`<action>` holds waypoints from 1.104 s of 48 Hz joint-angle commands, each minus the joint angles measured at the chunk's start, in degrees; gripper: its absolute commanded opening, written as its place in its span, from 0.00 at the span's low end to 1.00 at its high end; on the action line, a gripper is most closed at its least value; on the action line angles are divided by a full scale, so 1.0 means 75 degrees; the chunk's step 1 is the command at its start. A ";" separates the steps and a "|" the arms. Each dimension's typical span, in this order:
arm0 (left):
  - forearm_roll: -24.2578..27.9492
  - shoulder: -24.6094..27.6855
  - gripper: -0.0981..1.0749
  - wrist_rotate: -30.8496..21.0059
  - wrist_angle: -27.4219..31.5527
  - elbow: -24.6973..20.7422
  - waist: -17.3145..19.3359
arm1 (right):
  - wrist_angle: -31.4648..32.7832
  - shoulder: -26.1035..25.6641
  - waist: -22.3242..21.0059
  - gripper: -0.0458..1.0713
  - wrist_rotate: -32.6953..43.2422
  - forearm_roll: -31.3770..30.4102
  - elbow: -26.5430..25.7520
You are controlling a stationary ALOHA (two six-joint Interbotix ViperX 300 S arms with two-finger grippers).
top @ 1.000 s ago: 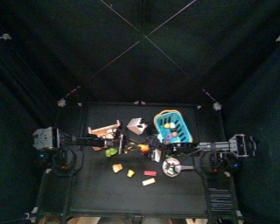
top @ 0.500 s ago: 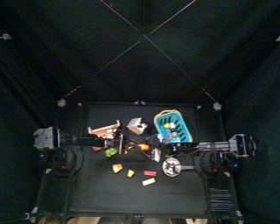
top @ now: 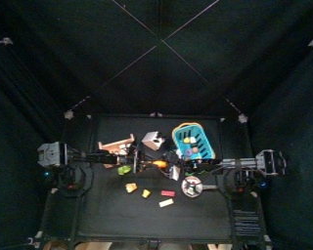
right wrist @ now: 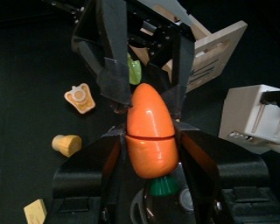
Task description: Hand over carrot
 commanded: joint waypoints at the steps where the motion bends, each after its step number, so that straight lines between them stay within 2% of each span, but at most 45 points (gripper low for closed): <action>1: -0.0117 -0.0094 0.88 0.0117 -0.0035 -0.0094 0.0035 | -0.0023 -0.0094 -0.0035 0.66 0.0000 0.0000 -0.0141; 15: -0.0516 -0.0129 0.91 0.0691 -0.0035 -0.0094 -0.0023 | -0.0023 -0.0094 -0.0035 0.67 -0.0012 0.0000 -0.0117; 43: -0.0516 -0.0129 0.91 0.0715 -0.0035 -0.0059 -0.0047 | -0.0012 -0.0094 -0.0035 0.66 -0.0023 0.0000 -0.0059; 53: -0.0516 -0.0293 0.91 0.0750 -0.0047 0.0188 -0.0012 | -0.0012 -0.0059 -0.0035 0.66 -0.0012 0.0000 -0.0012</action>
